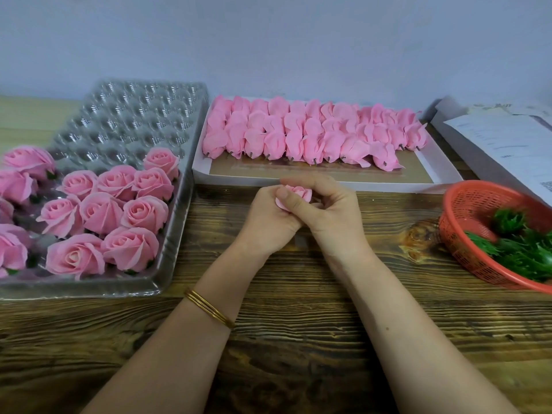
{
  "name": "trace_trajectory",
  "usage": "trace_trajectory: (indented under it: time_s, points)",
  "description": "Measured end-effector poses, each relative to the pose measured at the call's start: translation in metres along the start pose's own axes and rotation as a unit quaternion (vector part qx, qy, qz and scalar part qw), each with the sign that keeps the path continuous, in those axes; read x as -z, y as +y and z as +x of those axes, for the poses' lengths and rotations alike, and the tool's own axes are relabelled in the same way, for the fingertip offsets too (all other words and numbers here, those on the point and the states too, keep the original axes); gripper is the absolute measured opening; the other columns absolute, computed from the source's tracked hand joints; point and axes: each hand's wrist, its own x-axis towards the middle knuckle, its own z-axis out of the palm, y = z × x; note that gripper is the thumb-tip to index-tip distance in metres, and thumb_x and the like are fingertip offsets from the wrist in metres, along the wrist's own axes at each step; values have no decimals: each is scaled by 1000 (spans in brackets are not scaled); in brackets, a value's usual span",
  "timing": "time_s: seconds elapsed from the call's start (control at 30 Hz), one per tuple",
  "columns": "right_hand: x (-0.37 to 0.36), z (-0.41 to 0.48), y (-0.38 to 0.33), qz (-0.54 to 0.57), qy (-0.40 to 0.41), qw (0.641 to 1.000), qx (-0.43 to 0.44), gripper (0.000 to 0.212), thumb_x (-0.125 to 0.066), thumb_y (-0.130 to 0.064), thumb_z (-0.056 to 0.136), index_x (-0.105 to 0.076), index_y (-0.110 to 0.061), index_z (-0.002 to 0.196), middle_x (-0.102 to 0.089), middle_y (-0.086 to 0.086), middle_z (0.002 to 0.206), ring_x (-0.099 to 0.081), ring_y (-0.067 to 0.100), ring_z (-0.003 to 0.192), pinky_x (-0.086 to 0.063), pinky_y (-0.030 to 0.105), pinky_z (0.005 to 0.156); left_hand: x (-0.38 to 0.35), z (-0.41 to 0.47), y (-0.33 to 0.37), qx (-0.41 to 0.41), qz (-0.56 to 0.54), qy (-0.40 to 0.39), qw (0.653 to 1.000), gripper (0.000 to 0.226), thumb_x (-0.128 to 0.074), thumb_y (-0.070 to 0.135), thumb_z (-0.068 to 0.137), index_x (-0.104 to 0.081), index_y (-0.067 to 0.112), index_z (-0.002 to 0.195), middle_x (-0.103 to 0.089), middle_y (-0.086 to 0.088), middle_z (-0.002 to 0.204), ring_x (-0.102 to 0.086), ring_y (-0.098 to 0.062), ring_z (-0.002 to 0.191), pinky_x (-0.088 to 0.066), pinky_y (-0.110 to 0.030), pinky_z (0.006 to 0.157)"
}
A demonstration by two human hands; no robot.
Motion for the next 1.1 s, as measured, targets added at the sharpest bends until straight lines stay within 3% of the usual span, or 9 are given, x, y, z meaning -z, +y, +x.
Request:
trace_trajectory:
  time_s: [0.1, 0.23, 0.33, 0.5, 0.67, 0.73, 0.87, 1.0, 1.1]
  points:
    - [0, 0, 0, -43, -3, 999, 7, 21, -81, -10, 78, -75, -20, 96, -70, 13, 105, -65, 26, 107, -49, 45, 100, -1, 0, 1, 7, -13, 6, 1000, 16, -76, 5, 84, -74, 2, 100, -76, -11, 96, -71, -13, 88, -56, -19, 74]
    - [-3, -2, 0, -80, -6, 997, -5, 23, -80, -21, 81, -74, -26, 103, -63, 12, 111, -63, 29, 103, -50, 46, 96, -1, -1, 3, 13, -13, 20, 1000, 9, -75, 4, 84, -74, 2, 94, -75, -13, 89, -72, -18, 84, -56, -22, 68]
    - [-4, -4, 1, -128, -12, 992, 1, 28, -76, -33, 82, -72, -28, 109, -59, 11, 112, -60, 12, 104, -47, 28, 97, 0, -2, 4, 5, -7, 22, 1000, 3, -73, 3, 85, -73, 5, 86, -74, -7, 78, -68, -5, 71, -54, -16, 62]
    - [-3, -6, 2, -186, -49, 981, 7, 59, -60, -56, 79, -65, -23, 128, -52, -1, 109, -52, -4, 106, -36, 7, 96, 1, -1, 4, 18, 8, 37, 999, 2, -67, -4, 82, -68, -5, 82, -66, -10, 70, -61, -8, 63, -50, -25, 57]
    - [2, -5, 4, -240, -89, 966, 16, 29, -63, -47, 91, -69, -28, 111, -55, -1, 112, -45, -7, 110, -32, 1, 90, 2, -2, 4, 6, 35, 31, 999, 6, -65, -3, 80, -70, 0, 82, -70, -15, 75, -62, -10, 67, -53, -29, 60]
    - [4, -5, 2, -239, -94, 966, -1, 37, -65, -52, 88, -69, -27, 115, -53, -3, 113, -46, -7, 110, -32, 3, 91, 2, -2, 5, 2, 48, 32, 998, 6, -67, -1, 81, -71, 2, 81, -71, -16, 80, -63, -9, 69, -54, -30, 62]
    - [7, -1, -6, -175, -26, 984, -33, 60, -61, -53, 78, -64, -20, 127, -57, -4, 116, -56, 4, 109, -42, 20, 97, 3, -1, 5, 13, 38, 31, 999, 29, -74, 10, 84, -71, 30, 64, -72, 9, 69, -67, -2, 65, -54, -20, 59]
    - [8, -1, -12, -63, 9, 998, 5, 31, -71, -31, 76, -70, -26, 106, -65, 8, 112, -62, 15, 106, -51, 37, 97, 3, -1, 4, 28, 69, 13, 997, 12, -76, 21, 84, -70, 28, 77, -74, 8, 79, -70, -12, 79, -59, -34, 73]
    - [11, 1, -12, -5, -11, 1000, 10, 22, -73, -19, 73, -72, -26, 93, -67, 3, 103, -62, 7, 98, -51, 32, 88, 2, -3, 7, 22, 69, -9, 997, 8, -76, 16, 84, -73, 17, 91, -75, 0, 88, -70, -18, 88, -58, -44, 84]
